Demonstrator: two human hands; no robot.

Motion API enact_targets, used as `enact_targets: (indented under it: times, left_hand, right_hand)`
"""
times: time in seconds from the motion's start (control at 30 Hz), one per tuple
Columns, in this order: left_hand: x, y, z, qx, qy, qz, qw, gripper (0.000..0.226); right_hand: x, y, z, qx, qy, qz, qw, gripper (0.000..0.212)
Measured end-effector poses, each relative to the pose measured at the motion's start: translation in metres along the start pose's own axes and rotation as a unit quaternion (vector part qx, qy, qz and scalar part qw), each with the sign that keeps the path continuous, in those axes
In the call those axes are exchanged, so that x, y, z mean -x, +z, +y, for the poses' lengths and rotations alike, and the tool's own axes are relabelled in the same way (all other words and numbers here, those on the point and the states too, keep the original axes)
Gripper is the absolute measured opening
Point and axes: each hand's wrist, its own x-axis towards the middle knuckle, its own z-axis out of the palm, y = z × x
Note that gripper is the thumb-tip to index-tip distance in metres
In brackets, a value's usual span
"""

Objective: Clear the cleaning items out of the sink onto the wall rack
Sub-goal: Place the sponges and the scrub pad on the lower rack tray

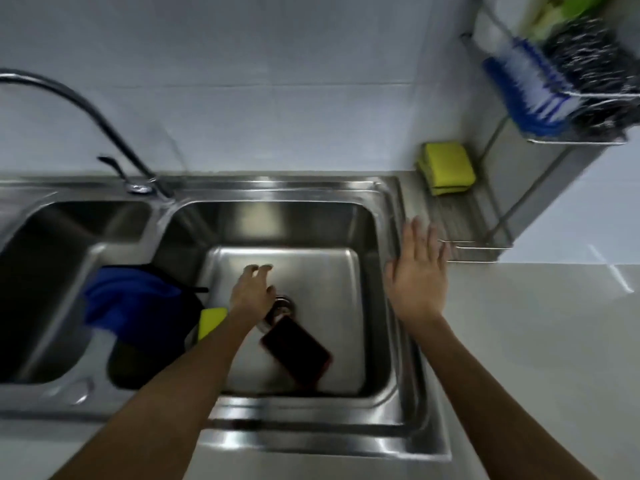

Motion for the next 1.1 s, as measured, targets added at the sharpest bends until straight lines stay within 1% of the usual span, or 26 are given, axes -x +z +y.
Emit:
enact_targets:
  times: [0.03, 0.07, 0.1, 0.2, 0.27, 0.37, 0.43, 0.5, 0.57, 0.67, 0.73, 0.87, 0.97, 1.03, 1.1]
  left_hand:
    - [0.008, 0.002, -0.032, -0.013, -0.053, -0.03, 0.998, 0.055]
    - [0.016, 0.003, -0.058, -0.025, -0.097, -0.066, 0.993, 0.057]
    - [0.025, 0.004, -0.08, -0.04, -0.128, -0.11, 0.985, 0.058]
    - [0.042, 0.008, -0.118, -0.047, -0.134, -0.218, 0.966, 0.066]
    - [0.041, 0.015, -0.128, -0.03, -0.135, -0.238, 0.962, 0.067]
    - [0.036, 0.03, -0.142, -0.028, -0.129, -0.255, 0.958, 0.068]
    - [0.034, 0.035, -0.144, -0.035, -0.133, -0.265, 0.954, 0.066]
    - [0.031, 0.038, -0.146, -0.037, -0.125, -0.263, 0.956, 0.069]
    - [0.027, 0.04, -0.145, -0.054, -0.099, -0.265, 0.958, 0.07]
    - [0.018, 0.044, -0.148, -0.052, -0.072, -0.282, 0.955, 0.067]
    - [0.017, 0.042, -0.146, -0.068, -0.064, -0.272, 0.958, 0.06]
    - [0.022, 0.034, -0.135, -0.058, -0.065, -0.233, 0.969, 0.05]
    - [0.023, 0.018, -0.121, -0.051, -0.062, -0.17, 0.982, 0.045]
    - [0.018, 0.004, -0.104, -0.035, -0.057, -0.133, 0.989, 0.042]
    - [0.01, -0.012, -0.081, -0.017, -0.05, -0.1, 0.994, 0.045]
  right_hand:
    - [0.008, 0.011, -0.02, -0.019, -0.028, -0.004, 0.999, 0.062]
    - [0.014, 0.021, -0.036, -0.043, -0.044, -0.03, 0.998, 0.059]
    - [0.022, 0.033, -0.054, -0.065, -0.053, -0.072, 0.994, 0.055]
    - [0.047, 0.07, -0.091, -0.078, -0.047, -0.238, 0.967, 0.048]
    - [0.064, 0.091, -0.101, -0.049, -0.049, -0.32, 0.945, 0.044]
    - [0.085, 0.117, -0.107, 0.01, -0.03, -0.42, 0.907, 0.052]
    - [0.094, 0.128, -0.104, 0.043, -0.01, -0.459, 0.887, 0.057]
    - [0.098, 0.136, -0.101, 0.061, 0.001, -0.485, 0.872, 0.058]
    - [0.097, 0.141, -0.098, 0.064, 0.013, -0.499, 0.864, 0.056]
    - [0.097, 0.147, -0.096, 0.061, 0.022, -0.501, 0.863, 0.05]
    - [0.096, 0.149, -0.096, 0.049, 0.024, -0.501, 0.864, 0.047]
    - [0.096, 0.146, -0.096, 0.025, 0.034, -0.49, 0.871, 0.041]
    - [0.093, 0.133, -0.1, -0.002, 0.046, -0.453, 0.89, 0.038]
    - [0.088, 0.12, -0.102, -0.03, 0.049, -0.41, 0.91, 0.036]
    - [0.081, 0.104, -0.104, -0.05, 0.048, -0.363, 0.929, 0.035]
